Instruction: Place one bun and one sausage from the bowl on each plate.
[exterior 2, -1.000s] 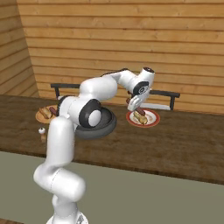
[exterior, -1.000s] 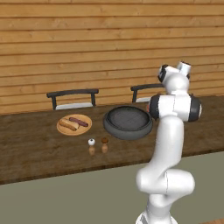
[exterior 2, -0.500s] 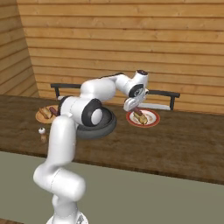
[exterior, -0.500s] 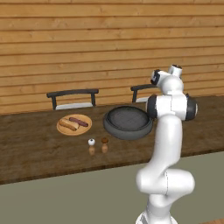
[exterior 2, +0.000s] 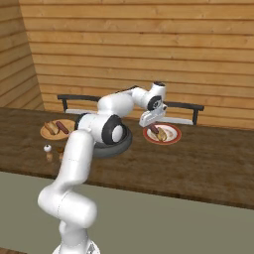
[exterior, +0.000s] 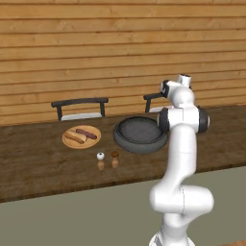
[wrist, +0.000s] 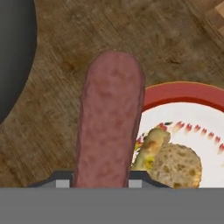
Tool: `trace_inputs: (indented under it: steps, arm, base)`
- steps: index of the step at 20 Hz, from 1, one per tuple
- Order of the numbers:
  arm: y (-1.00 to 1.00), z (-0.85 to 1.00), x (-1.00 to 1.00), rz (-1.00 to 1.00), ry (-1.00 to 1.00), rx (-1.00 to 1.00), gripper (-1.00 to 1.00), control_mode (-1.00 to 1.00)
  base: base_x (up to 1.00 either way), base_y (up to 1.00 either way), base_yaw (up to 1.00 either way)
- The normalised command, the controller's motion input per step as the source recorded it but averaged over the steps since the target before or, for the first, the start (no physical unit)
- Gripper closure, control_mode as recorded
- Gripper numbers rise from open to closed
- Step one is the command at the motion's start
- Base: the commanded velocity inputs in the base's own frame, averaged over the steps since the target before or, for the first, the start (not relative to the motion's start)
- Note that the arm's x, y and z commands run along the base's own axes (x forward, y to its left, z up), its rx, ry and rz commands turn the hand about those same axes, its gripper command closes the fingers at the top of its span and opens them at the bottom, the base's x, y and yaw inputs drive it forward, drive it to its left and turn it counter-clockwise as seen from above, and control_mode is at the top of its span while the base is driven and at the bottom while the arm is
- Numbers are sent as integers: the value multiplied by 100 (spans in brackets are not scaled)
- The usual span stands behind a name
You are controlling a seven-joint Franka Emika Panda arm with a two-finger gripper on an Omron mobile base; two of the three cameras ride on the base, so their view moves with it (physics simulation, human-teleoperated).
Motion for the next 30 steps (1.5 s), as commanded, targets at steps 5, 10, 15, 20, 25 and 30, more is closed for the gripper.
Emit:
trace_inputs:
  steps: [5, 10, 15, 20, 25, 30]
  arm:
    - [-7, -18, 22, 0, 1, 0, 100, -100]
    - [-17, 4, 0, 0, -7, 0, 100, -100]
    - [-21, -10, 1, 0, -10, 0, 100, -100]
    - [-25, -32, 24, -2, -4, 0, 100, -100]
    - [-33, -4, 22, -2, -6, 0, 100, -100]
    - [-1, 0, 2, 0, 0, 0, -100, -100]
  base:
    - [0, 0, 0]
    - [0, 0, 0]
    - [0, 0, 0]
    - [0, 0, 0]
    - [0, 0, 0]
    - [0, 0, 0]
